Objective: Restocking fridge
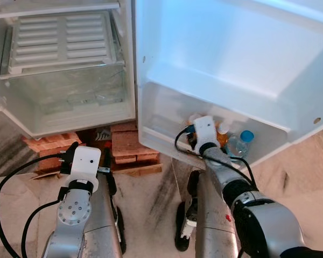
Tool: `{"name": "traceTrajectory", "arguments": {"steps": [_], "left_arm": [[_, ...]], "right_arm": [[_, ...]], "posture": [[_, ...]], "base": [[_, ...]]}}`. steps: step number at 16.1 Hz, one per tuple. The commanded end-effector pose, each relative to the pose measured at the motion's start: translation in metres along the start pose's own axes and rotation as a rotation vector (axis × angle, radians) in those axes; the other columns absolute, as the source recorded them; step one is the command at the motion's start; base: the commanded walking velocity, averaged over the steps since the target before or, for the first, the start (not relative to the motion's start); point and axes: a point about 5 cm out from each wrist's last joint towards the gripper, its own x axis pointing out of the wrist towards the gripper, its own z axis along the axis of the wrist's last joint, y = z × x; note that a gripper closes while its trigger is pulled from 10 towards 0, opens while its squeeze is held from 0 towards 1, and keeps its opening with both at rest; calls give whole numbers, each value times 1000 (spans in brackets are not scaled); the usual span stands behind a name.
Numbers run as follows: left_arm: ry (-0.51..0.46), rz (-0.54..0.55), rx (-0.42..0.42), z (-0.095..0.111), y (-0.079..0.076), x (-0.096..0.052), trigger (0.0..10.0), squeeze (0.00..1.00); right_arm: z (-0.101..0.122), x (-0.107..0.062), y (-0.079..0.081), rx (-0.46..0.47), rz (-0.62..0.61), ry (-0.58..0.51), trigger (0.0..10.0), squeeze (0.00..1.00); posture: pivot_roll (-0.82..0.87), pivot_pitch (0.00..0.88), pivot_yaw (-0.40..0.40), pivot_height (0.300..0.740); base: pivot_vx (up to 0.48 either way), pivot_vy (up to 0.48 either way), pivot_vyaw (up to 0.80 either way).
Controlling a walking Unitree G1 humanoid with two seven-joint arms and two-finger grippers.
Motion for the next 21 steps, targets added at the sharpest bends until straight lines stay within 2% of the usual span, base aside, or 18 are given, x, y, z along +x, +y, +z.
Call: {"name": "traceTrajectory", "arguments": {"steps": [1,2,3,6,8,9,12,14,16,17,18,19,20,21], "left_arm": [[22,-12,3,-5,-3,-2,10000,0],[21,-11,3,-4,-3,-3,10000,0],[21,-12,3,-4,-3,-3,10000,0],[19,-11,4,-4,-3,-2,10000,0],[20,-9,5,-4,-3,-2,10000,0],[20,-8,6,-4,-2,-2,10000,0],[26,-3,10,-7,1,-2,10000,0],[25,-1,12,-8,3,-1,10000,0],[28,-2,15,-11,3,-1,10000,0],[31,-2,15,-12,4,-1,10000,0],[34,-3,16,-13,4,-2,10000,0],[36,-4,16,-14,5,-2,10000,0],[40,-3,17,-16,6,-2,10000,0],[42,2,11,-17,7,-1,10000,0]], "right_arm": [[-30,-9,-6,52,-24,127,10000,0],[-30,-9,-8,72,-37,126,10000,706],[-27,-8,-9,99,-34,110,10000,1000],[-4,-2,-12,107,-11,-9,10000,1000],[19,1,-24,41,-21,-124,10000,1000],[23,0,-29,75,-26,-149,10000,1000],[22,-6,-42,70,-45,-201,10000,1000],[19,-20,-47,63,-55,-285,10000,1000],[16,-45,-46,107,-50,-382,10000,1000],[14,-54,-43,121,-41,-400,10000,851],[10,-65,-37,141,-33,-405,10000,0],[8,-71,-34,139,-29,-406,10000,0],[2,-85,-27,159,-9,-388,10000,0],[-5,-91,-25,203,-6,-374,10000,0]], "posture": [[213,264,-70,512],[216,268,-70,512],[216,269,-68,512],[215,264,-65,512],[216,254,-70,512],[214,246,-70,512],[206,234,-72,512],[199,215,-70,512],[190,191,-63,512],[184,180,-60,512],[180,171,-58,512],[178,165,-56,512],[169,151,-52,512],[161,138,-49,512]], "base": [[0,0,0],[0,0,0],[0,0,0],[0,0,0],[0,0,0],[0,0,0],[0,0,0],[0,0,0],[0,0,0],[0,0,0],[0,0,0],[0,0,0],[0,0,0],[0,0,0]]}}
